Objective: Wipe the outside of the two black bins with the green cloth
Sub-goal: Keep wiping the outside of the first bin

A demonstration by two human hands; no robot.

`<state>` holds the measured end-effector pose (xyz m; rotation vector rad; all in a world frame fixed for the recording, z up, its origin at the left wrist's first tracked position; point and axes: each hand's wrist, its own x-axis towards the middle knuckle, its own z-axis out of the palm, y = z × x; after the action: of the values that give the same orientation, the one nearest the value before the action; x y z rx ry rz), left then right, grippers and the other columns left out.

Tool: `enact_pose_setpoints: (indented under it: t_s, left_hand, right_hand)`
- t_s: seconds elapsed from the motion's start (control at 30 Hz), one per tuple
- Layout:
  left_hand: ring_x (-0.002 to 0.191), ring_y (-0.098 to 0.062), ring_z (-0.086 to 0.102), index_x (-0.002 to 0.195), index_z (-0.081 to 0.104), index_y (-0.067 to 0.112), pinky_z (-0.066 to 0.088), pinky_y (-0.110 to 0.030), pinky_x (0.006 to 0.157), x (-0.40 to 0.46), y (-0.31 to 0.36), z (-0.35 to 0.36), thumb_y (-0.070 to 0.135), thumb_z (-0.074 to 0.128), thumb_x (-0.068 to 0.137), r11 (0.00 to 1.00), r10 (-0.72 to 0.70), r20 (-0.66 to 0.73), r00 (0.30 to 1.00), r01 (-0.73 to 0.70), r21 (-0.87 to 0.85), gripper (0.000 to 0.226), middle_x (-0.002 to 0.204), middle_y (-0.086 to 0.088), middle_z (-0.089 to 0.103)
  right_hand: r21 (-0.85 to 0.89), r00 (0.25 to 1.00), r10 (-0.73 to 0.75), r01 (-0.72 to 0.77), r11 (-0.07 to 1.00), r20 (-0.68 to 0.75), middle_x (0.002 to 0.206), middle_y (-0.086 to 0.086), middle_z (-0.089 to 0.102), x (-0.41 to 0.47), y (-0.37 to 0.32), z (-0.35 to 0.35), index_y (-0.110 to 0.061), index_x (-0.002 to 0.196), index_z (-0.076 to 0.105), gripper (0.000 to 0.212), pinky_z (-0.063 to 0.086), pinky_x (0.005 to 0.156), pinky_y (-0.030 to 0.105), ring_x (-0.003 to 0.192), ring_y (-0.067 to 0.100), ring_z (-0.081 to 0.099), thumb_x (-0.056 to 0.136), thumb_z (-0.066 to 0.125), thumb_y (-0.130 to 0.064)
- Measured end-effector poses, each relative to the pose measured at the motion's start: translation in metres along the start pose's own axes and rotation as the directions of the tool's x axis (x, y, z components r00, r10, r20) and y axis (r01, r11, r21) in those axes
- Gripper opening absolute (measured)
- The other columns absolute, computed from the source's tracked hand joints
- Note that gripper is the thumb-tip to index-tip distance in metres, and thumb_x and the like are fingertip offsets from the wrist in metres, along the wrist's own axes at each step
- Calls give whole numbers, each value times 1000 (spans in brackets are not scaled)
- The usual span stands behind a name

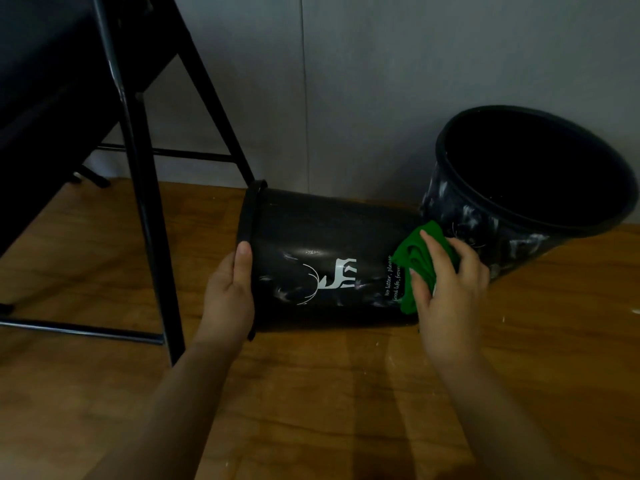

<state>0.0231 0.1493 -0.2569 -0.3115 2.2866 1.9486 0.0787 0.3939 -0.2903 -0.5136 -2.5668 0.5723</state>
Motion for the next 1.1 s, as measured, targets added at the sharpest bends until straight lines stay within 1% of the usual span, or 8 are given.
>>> enact_pose_setpoints:
  t_s: [0.1,0.27,0.47,0.63,0.8,0.87,1.0,1.1]
  left_hand:
    - [93,-8,68,107,63,26,50,-19,72,3,1,-1,47,33,103,1000,-18,-10,1000,18,8,37,101,1,71]
    - [94,-15,65,105,63,22,45,-25,70,10,12,-4,50,33,102,999,-42,-29,999,43,32,42,100,-1,68]
    - [95,-14,64,111,64,21,44,-24,69,14,13,2,53,33,102,997,-72,-46,996,74,27,45,103,-1,68]
    - [97,-17,65,112,64,20,46,-26,71,15,14,1,53,32,101,996,-75,-35,997,77,51,47,104,-3,68]
    - [96,-17,65,109,63,21,46,-26,71,16,13,1,54,32,101,995,-71,-41,997,73,65,47,102,-3,68]
    - [97,-17,65,109,64,21,47,-27,73,16,12,1,54,31,101,995,-68,-40,997,70,67,47,103,-3,68]
    - [96,-18,66,105,64,20,49,-30,76,16,11,0,54,31,101,995,-56,-33,998,58,83,48,101,-4,69]
    - [96,-17,66,106,64,19,50,-29,76,15,12,1,52,31,102,996,-45,-29,999,48,79,47,102,-4,69]
  right_hand:
    - [6,999,32,-32,999,-4,143,7,38,-9,-13,2,-26,141,47,59,41,104,50,131,30,32,86,64,-24]
    - [-48,988,-138,142,989,68,143,7,39,-16,-16,2,-27,141,47,68,40,104,51,130,31,34,77,69,-18]
    - [-3,994,96,-96,995,-47,142,8,39,-6,-11,0,-25,140,48,58,42,101,51,128,32,35,85,65,-20]
    - [-23,991,-108,110,994,83,144,3,36,-19,-22,3,-30,141,47,67,39,105,48,131,29,33,79,67,-18]
    - [56,987,155,-153,987,-37,143,8,39,-5,-6,1,-25,140,48,58,40,103,50,129,31,33,85,66,-16]
    - [43,990,133,-131,990,-37,144,5,37,-12,-14,2,-27,140,48,61,40,103,49,130,30,33,83,67,-15]
    - [-13,992,-87,88,996,95,145,-1,34,-19,-23,3,-32,141,46,68,38,106,46,132,26,31,79,68,-16]
    - [9,998,18,-19,1000,68,145,1,36,-6,-12,0,-31,141,45,63,39,105,48,131,27,32,84,66,-17]
